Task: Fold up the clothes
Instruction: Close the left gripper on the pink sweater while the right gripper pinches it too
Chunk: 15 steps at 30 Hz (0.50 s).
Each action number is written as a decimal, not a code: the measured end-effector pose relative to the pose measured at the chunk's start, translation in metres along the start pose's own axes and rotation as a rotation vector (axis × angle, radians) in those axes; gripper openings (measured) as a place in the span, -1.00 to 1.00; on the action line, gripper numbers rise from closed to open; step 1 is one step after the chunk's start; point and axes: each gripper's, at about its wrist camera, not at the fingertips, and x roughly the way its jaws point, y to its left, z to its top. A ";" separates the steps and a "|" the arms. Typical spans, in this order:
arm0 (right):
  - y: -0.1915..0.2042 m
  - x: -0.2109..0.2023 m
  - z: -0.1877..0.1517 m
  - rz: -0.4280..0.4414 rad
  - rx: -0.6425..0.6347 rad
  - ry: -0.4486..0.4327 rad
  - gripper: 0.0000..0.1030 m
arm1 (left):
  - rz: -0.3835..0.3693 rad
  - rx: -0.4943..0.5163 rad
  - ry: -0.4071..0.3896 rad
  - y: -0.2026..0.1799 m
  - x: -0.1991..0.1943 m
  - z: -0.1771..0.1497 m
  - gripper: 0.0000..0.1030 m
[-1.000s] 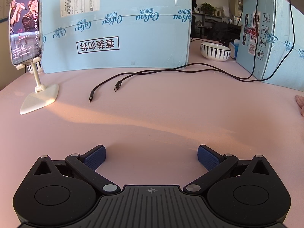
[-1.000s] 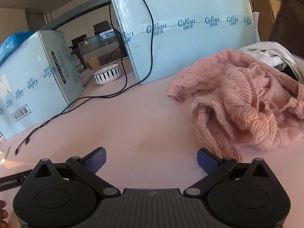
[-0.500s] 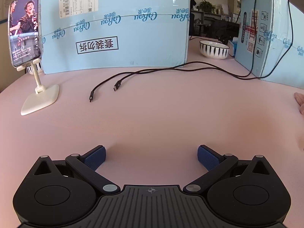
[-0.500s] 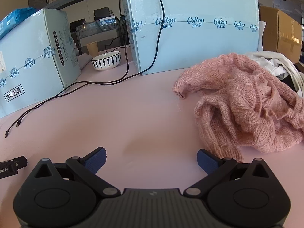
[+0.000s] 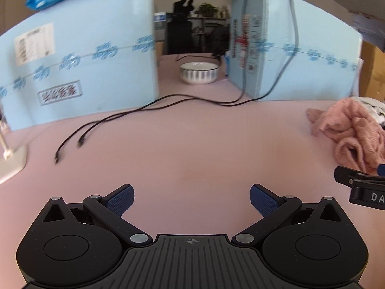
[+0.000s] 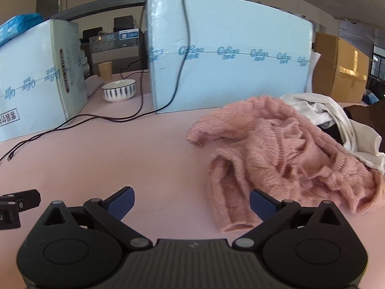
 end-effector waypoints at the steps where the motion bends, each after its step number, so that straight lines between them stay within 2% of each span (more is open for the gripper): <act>1: -0.008 -0.002 -0.001 -0.009 0.012 -0.002 1.00 | -0.003 0.019 -0.003 -0.007 0.000 0.002 1.00; 9: -0.076 -0.011 -0.008 -0.069 0.108 -0.002 1.00 | -0.069 0.098 0.002 -0.062 0.003 0.016 1.00; 15: -0.119 -0.013 -0.017 -0.152 0.145 -0.017 1.00 | -0.120 0.128 0.015 -0.101 0.008 0.023 1.00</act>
